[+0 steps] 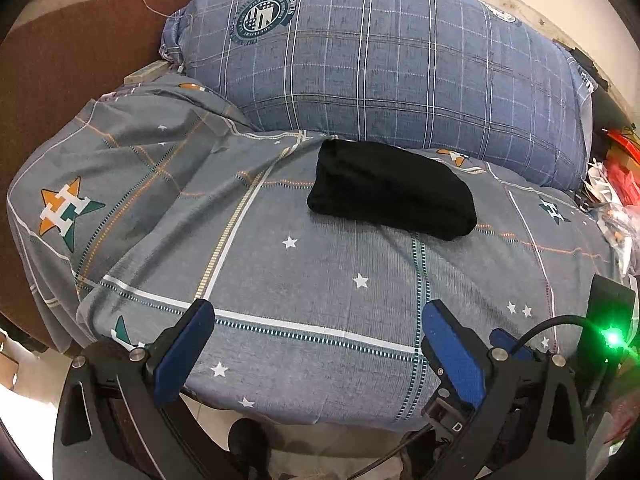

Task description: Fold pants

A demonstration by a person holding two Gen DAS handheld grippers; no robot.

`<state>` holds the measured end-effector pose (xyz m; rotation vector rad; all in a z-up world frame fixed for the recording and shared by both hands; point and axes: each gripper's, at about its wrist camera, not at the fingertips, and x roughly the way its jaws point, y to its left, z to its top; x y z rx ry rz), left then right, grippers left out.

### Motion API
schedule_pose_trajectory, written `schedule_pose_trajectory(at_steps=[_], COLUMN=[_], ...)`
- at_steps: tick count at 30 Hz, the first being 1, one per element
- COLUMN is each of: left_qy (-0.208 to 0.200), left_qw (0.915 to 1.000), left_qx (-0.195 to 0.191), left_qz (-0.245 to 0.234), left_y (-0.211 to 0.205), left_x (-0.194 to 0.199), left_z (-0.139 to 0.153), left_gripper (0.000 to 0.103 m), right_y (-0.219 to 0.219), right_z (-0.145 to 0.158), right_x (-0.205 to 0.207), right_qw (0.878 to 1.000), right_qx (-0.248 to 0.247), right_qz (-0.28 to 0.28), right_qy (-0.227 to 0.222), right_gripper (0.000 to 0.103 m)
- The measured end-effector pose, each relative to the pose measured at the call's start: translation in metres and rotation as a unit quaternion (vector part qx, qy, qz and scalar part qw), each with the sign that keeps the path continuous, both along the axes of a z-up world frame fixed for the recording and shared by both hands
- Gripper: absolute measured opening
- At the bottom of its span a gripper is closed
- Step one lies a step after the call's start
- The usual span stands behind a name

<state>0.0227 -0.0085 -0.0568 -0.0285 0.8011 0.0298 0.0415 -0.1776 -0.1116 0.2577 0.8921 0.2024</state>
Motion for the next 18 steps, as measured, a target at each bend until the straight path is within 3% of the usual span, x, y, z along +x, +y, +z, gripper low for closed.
schedule_pose_trajectory(at_steps=[18], left_qy=[0.014], left_qw=[0.9999], left_qx=[-0.006], left_qz=[-0.005], left_y=[0.0005], left_x=[0.0070], left_z=[-0.0066], left_gripper=[0.103], right_y=[0.0001], right_z=[-0.0072], right_x=[0.0045], right_qw=[1.000], right_qx=[0.001], right_qz=[0.005], right_qy=[0.011], right_gripper=[0.091])
